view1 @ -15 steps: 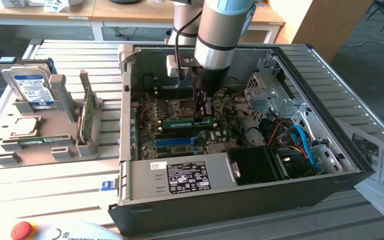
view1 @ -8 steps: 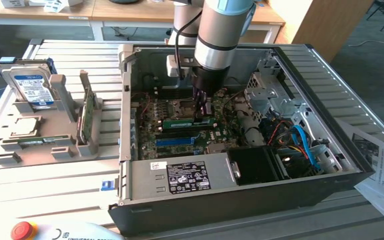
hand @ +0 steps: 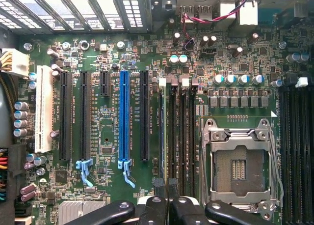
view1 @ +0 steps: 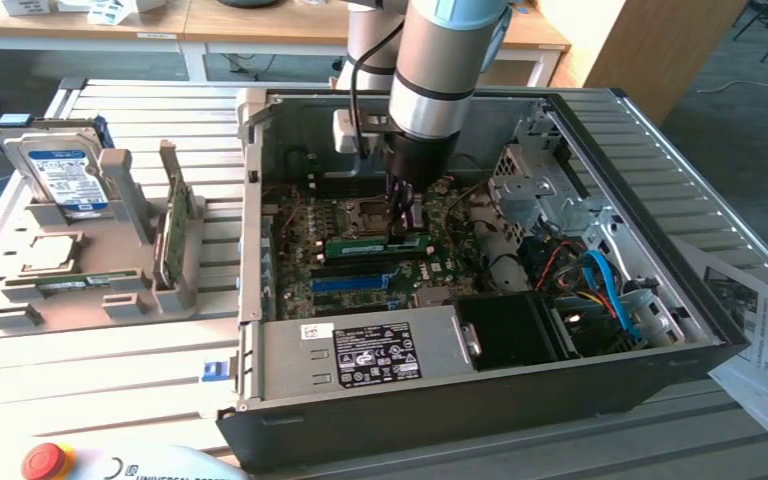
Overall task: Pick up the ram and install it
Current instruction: 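Insert the ram into the slot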
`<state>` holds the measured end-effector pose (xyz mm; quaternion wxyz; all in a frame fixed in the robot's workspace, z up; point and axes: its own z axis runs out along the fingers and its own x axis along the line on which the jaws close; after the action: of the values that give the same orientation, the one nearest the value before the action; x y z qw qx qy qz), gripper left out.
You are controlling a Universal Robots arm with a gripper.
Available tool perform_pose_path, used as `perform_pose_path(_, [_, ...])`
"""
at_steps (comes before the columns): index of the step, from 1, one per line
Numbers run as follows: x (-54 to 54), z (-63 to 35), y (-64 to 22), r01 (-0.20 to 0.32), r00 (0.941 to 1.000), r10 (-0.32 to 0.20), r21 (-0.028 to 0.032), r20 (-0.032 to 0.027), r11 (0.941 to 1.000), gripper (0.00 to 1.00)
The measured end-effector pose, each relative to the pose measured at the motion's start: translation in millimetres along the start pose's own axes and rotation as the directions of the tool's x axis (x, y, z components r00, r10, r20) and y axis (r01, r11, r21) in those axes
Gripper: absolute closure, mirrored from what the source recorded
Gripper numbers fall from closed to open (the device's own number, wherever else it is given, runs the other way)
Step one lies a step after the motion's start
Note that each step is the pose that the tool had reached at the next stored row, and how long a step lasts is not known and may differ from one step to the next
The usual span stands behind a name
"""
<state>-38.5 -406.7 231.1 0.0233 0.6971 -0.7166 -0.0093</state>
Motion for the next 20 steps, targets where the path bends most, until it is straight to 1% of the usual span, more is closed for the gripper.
perform_pose_path(13, [0.0,0.6,0.0,0.0,1.0,0.0,-0.0001,-0.0002,1.0,0.88])
perform_pose_path(20, [0.0,2.6,-0.1,0.0,1.0,0.0,0.0,0.0001,1.0,0.88])
